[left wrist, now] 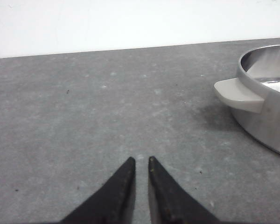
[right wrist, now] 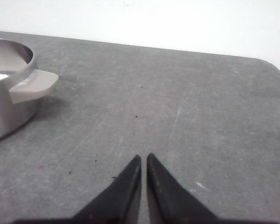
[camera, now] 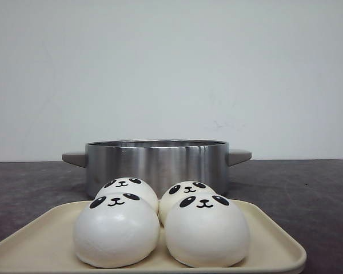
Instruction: Steam buns
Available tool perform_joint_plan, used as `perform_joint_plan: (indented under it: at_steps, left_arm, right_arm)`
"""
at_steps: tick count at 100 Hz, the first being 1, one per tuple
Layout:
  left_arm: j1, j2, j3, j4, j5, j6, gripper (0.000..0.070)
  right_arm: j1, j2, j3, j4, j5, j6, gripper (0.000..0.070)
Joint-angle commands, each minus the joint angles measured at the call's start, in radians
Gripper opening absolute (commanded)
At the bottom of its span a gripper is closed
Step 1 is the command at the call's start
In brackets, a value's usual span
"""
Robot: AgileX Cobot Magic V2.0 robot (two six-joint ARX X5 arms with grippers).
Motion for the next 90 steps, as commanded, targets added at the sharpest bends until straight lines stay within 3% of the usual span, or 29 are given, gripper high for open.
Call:
perform_joint_plan:
  at_steps: [1,9,17,29,40,47,67,83,90]
  left_arm:
    - [0.002,-0.002,-0.018,-0.005,-0.001,0.008,0.0000]
    - [0.002,-0.002,-0.018,0.020,0.013,-0.089,0.0000]
    - [0.002,-0.002,-0.018,0.051,0.021,-0.208,0.0000]
    - [0.002,-0.002,-0.008,0.076,0.039,-0.368,0.0000]
    - [0.002,-0.002,0.019,0.126,0.048,-0.465,0.0000]
    - [0.002,-0.002,0.045,0.179,0.066,-0.518,0.0000]
    - [0.002,-0.002,0.134,0.229,0.127,-0.518,0.0000]
    - [0.002,0.001,0.192,0.232,-0.006,-0.517,0.0001]
    - [0.002,0.005,0.222,0.216,-0.008,-0.512,0.0003]
  right_arm:
    - [0.001,0.001,-0.003,0.018,-0.005,0.002,0.0013]
    - [0.001,0.001,-0.003,0.025,-0.007,0.048,0.0012]
    - [0.002,0.001,-0.002,0.061,-0.020,0.191,0.0012]
    - [0.002,0.001,0.002,0.174,-0.112,0.430,0.0012]
    - [0.002,0.002,0.024,0.273,-0.174,0.522,0.0007]
    - [0.002,0.002,0.075,0.240,-0.199,0.520,0.0006]
    - [0.000,0.002,0.203,0.153,-0.178,0.467,0.0006]
    - [0.000,0.053,0.328,0.103,-0.179,0.461,0.0006]
    - [0.000,0.105,0.410,0.025,-0.179,0.433,0.0006]
